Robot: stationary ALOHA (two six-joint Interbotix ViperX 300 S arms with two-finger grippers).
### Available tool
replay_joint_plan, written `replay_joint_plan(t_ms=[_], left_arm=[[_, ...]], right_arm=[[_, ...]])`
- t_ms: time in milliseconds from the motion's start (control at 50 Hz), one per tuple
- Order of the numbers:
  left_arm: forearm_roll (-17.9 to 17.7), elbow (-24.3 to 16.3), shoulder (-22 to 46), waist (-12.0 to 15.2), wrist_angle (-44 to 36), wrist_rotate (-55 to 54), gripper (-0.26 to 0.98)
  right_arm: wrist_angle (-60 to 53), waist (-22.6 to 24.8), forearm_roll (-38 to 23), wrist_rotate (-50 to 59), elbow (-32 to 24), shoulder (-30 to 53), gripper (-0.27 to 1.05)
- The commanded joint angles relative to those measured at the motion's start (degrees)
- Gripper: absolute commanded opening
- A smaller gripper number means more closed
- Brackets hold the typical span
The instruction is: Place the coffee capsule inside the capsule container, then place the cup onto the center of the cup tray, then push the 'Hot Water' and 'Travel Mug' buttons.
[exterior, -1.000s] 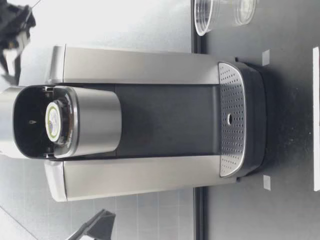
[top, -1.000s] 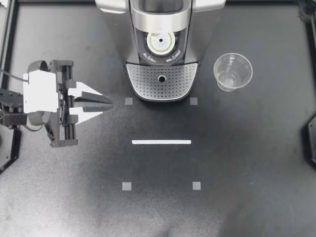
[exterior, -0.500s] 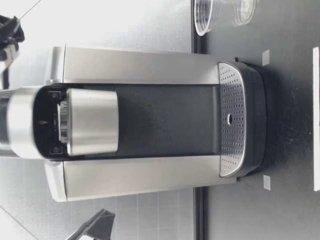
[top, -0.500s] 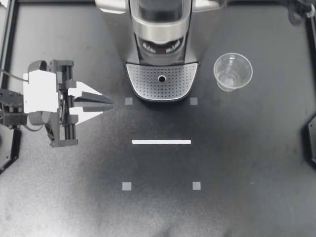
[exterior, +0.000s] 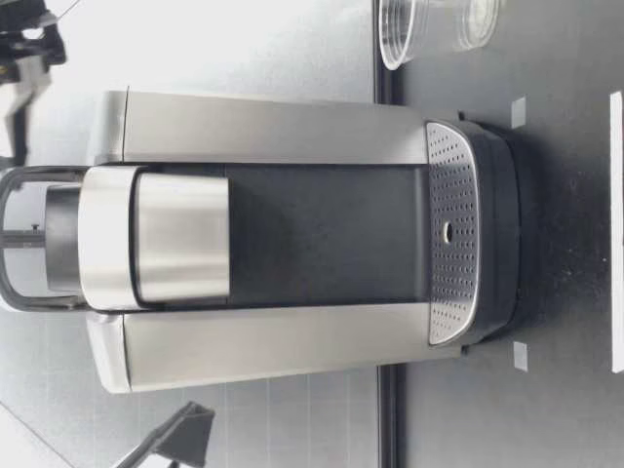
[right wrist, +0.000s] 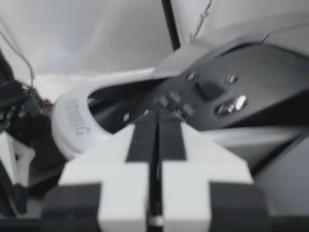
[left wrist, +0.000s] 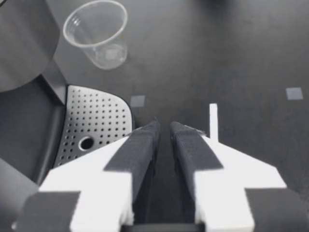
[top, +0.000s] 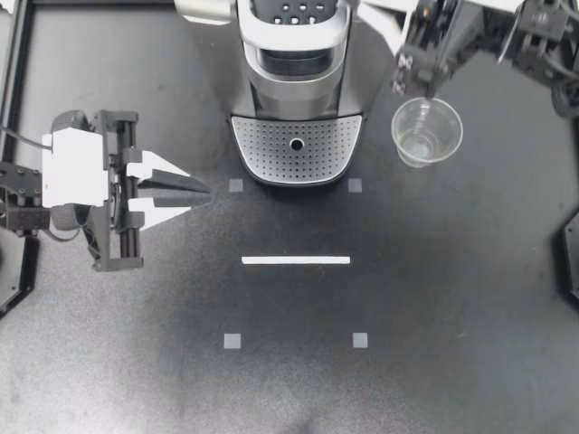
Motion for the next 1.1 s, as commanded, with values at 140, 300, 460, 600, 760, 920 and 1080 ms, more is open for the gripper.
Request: replay_joint_plan(t_ms=[140, 300, 460, 600, 760, 920, 1080], left_arm=[[-0.2, -1.8, -0.2, 0.2, -1.0, -0.5, 0.23], [-0.2, -1.8, -0.2, 0.2, -1.0, -0.6, 0.23], [-0.2, -1.8, -0.1, 0.2, -1.0, -0.6, 0.23], [-0.2, -1.8, -0.1, 0.2, -1.1, -0.7, 0.23], [-0.2, -1.8, -0.1, 0.2, -1.1, -0.6, 0.23], [-0.3, -1.6, 0.0, 0.2, -1.2, -0.7, 0.23], [-0.3, -1.1, 0.2, 0.2, -2.2, -0.6, 0.23]], right_arm=[[-0.9, 2.5, 0.1, 1.1, 1.3, -0.5, 0.08], [-1.1, 2.6, 0.1, 1.0, 1.4, -3.8, 0.07], [-0.6, 2.5, 0.4, 1.3, 3.6, -8.9, 0.07], [4.1, -1.3, 5.8, 2.9, 11.5, -14.1, 0.07], [12.1, -7.6, 13.9, 9.8, 23.0, -17.8, 0.08], [13.8, -8.3, 13.9, 14.5, 28.7, -20.5, 0.08], [14.7, -8.3, 13.8, 17.8, 31.9, -20.5, 0.08]])
